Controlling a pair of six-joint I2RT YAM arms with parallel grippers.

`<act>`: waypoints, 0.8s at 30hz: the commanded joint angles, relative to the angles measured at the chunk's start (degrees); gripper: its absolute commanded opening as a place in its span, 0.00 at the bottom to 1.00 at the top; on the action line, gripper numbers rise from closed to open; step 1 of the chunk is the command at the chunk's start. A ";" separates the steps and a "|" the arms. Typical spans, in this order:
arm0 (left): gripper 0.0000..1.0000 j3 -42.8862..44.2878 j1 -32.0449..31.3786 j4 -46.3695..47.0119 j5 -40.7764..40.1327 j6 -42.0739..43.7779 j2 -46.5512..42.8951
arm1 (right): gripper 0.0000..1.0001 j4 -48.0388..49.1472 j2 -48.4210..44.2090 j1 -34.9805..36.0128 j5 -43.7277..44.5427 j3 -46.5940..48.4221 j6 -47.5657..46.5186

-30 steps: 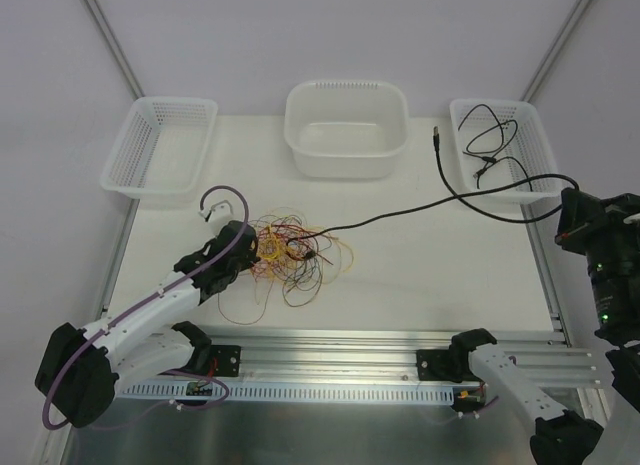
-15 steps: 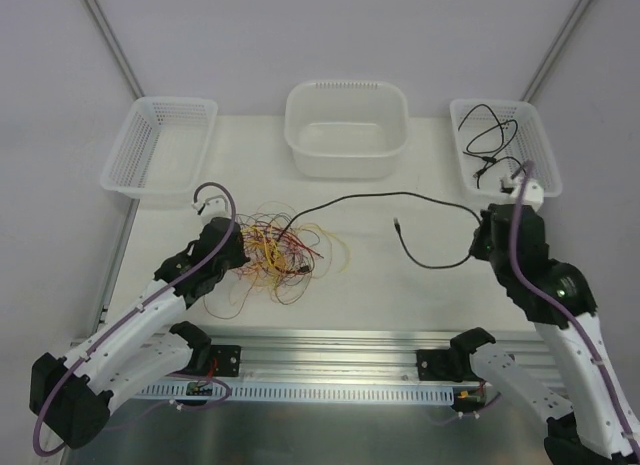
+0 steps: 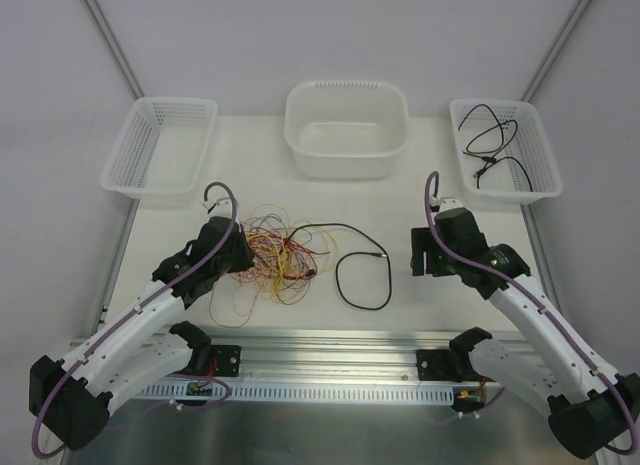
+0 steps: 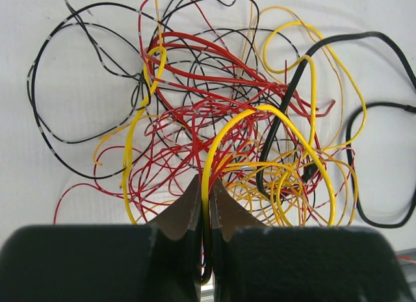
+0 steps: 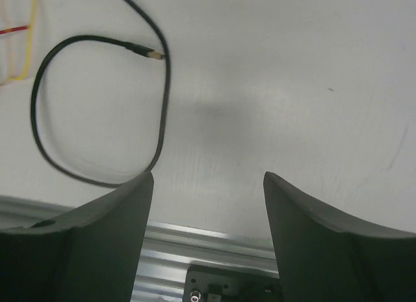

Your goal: Untangle the cables

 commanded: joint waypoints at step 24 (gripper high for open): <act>0.00 -2.09 0.65 0.35 7.30 0.35 -0.95 | 0.76 17.37 62.08 12.64 -39.40 44.95 -40.04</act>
